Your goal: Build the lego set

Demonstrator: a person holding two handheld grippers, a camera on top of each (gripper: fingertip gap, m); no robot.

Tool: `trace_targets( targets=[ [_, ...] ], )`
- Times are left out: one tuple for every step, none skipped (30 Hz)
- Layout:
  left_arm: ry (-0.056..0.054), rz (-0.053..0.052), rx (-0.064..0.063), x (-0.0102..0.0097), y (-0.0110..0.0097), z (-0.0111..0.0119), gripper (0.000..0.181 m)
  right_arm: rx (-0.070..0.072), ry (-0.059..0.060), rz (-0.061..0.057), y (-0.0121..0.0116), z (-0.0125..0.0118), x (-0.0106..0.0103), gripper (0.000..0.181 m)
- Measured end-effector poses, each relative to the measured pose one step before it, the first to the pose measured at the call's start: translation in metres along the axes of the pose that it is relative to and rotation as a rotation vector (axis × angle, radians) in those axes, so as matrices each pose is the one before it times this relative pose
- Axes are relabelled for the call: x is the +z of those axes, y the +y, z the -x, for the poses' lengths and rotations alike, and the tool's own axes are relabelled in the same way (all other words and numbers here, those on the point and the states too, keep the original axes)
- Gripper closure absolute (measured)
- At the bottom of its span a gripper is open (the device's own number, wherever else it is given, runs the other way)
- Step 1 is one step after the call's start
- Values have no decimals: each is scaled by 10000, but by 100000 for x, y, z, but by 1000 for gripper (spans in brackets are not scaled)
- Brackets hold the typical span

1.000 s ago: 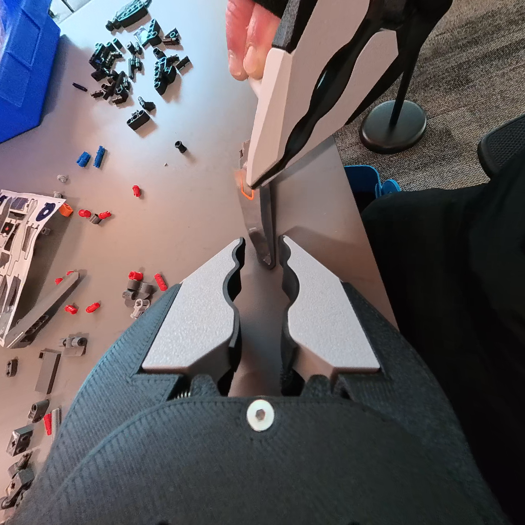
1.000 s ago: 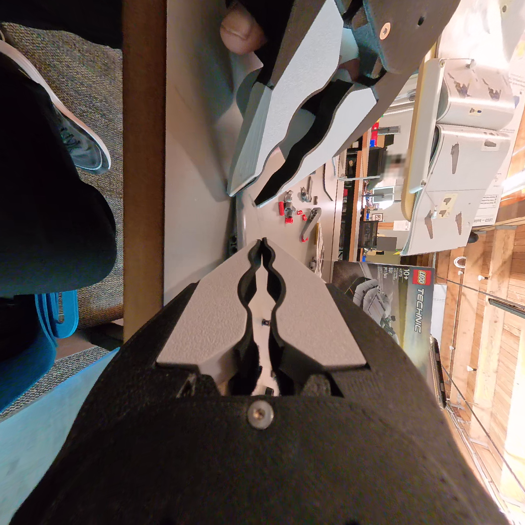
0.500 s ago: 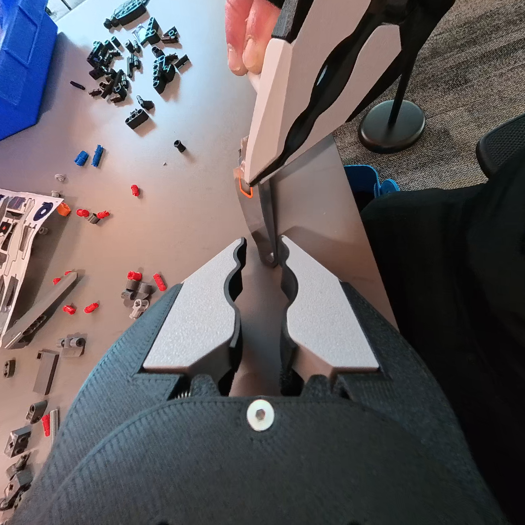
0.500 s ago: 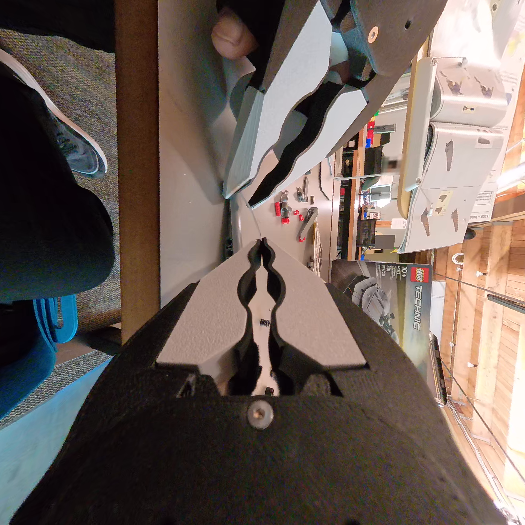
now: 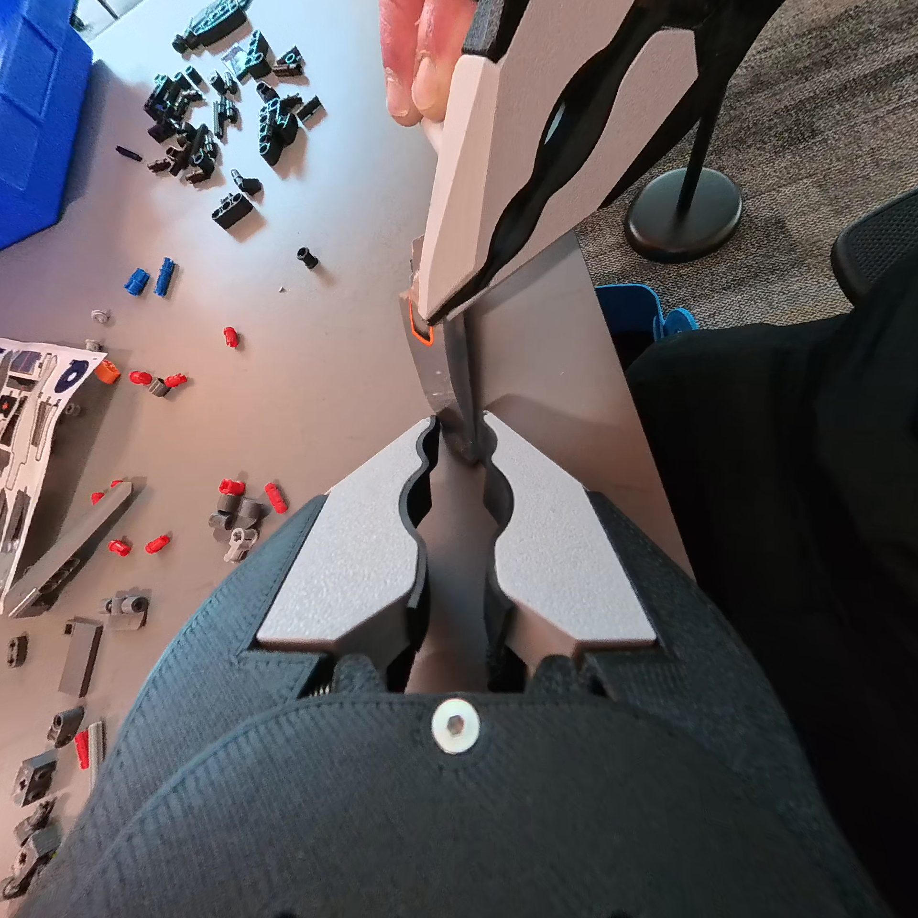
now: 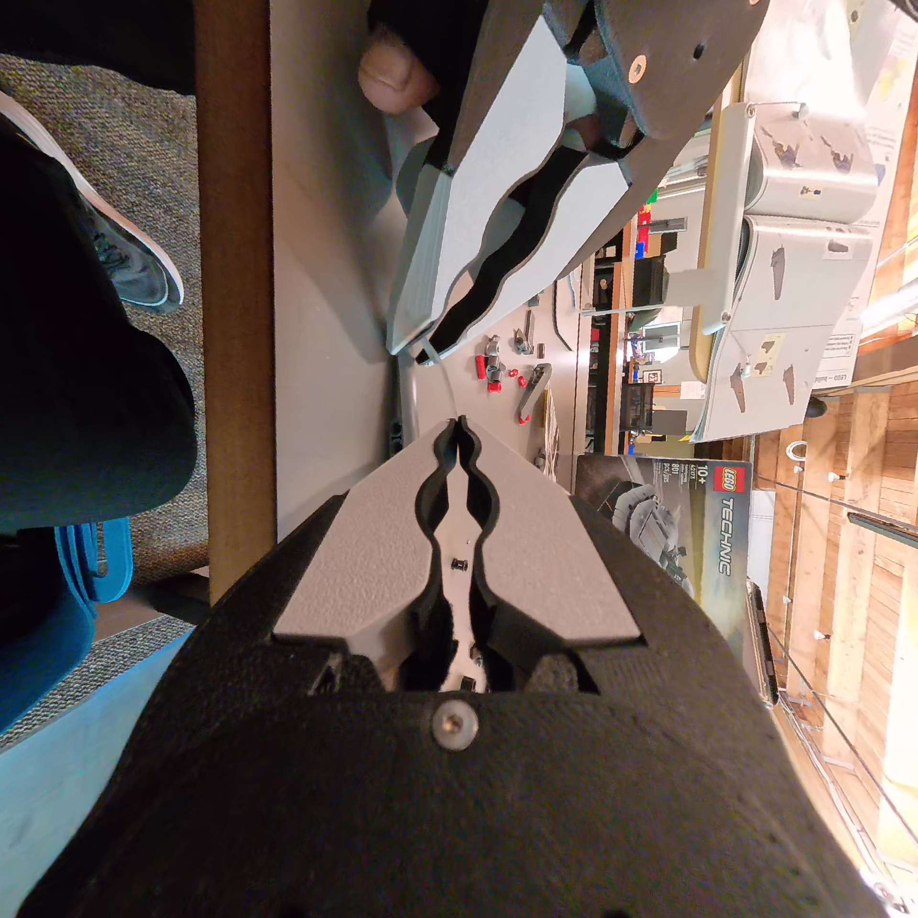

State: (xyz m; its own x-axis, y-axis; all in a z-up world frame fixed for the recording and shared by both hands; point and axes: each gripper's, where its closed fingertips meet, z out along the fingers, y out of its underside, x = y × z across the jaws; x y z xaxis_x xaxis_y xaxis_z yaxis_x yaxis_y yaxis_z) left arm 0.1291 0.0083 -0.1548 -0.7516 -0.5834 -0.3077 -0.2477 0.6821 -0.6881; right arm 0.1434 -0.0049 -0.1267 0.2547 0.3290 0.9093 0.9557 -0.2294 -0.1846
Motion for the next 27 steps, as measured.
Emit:
trace_targets(
  targets=[
    [5, -1, -7, 7, -3, -4, 169, -6, 3, -4, -13, -3, -8, 181],
    [8, 1, -16, -4, 3, 8, 169, 4, 9, -7, -21, -22, -13, 181],
    [7, 0, -15, 1, -5, 4, 169, 1, 7, -1, -10, -12, -14, 181],
    [5, 0, -11, -3, 1, 15, 169, 1, 20, 9, -8, -25, 0, 181],
    [1, 0, -7, 6, -3, 1, 169, 26, 26, 14, 11, -42, 1, 181],
    [-2, -1, -4, -4, 6, 6, 169, 24, 9, 7, 9, -32, 4, 181],
    [0, 0, -1, 0, 0, -1, 169, 2, 4, -3, -13, 4, 13, 181],
    [0, 0, -4, 6, -3, 5, 169, 1, 2, -4, -14, 16, 18, 181],
    [1, 0, -9, -5, -3, 8, 168, 6, -3, -2, -35, 24, 32, 181],
    [3, 0, -7, 2, 5, 5, 168, -5, 0, -7, -36, 33, 34, 181],
    [0, -1, -2, -4, 6, 4, 168, -4, -1, -4, -38, 48, 33, 181],
    [-2, -1, 0, 0, -1, 2, 169, -12, -3, -4, -49, 48, 32, 181],
    [-2, 0, 4, 4, -7, -1, 168, -17, 4, -2, -29, 48, 17, 181],
    [1, 0, -2, -4, 7, 3, 168, -9, 1, 1, -20, 42, 22, 181],
    [3, 0, -7, -5, -2, 8, 168, -2, 1, 2, 1, 36, 11, 181],
    [5, 0, -6, 6, -2, -4, 168, -4, 8, 11, 34, 23, -1, 181],
    [3, 0, -4, -4, 7, -1, 168, -9, 7, 7, 38, 19, 4, 181],
    [3, 0, -2, 6, -2, 2, 168, 12, 9, 16, 55, 0, -12, 181],
    [4, 0, -6, -5, -2, 6, 168, 12, 21, 32, 74, -14, -1, 181],
    [6, 1, -6, 1, 5, 0, 168, -8, 7, 9, 51, 11, -9, 181],
    [5, 1, -6, 5, -1, -4, 168, -6, -9, -3, 16, 39, -4, 181],
    [2, 0, -1, 0, 0, -3, 168, -4, -12, -2, 19, 55, -1, 181],
    [1, 0, -1, -5, 7, 3, 168, -15, -7, -5, 17, 49, 5, 181],
    [-2, 0, 2, 0, 0, 4, 168, -23, -2, -1, 22, 37, 2, 181],
    [-1, 0, -2, 0, 0, -1, 168, -14, -2, 0, 21, 33, -2, 181],
    [-3, 0, 1, 0, 0, 5, 168, -1, -6, -5, 21, 28, -5, 181],
    [-5, -1, 6, 5, -8, 4, 168, -11, -6, -3, 15, 32, -4, 181]
  ],
)
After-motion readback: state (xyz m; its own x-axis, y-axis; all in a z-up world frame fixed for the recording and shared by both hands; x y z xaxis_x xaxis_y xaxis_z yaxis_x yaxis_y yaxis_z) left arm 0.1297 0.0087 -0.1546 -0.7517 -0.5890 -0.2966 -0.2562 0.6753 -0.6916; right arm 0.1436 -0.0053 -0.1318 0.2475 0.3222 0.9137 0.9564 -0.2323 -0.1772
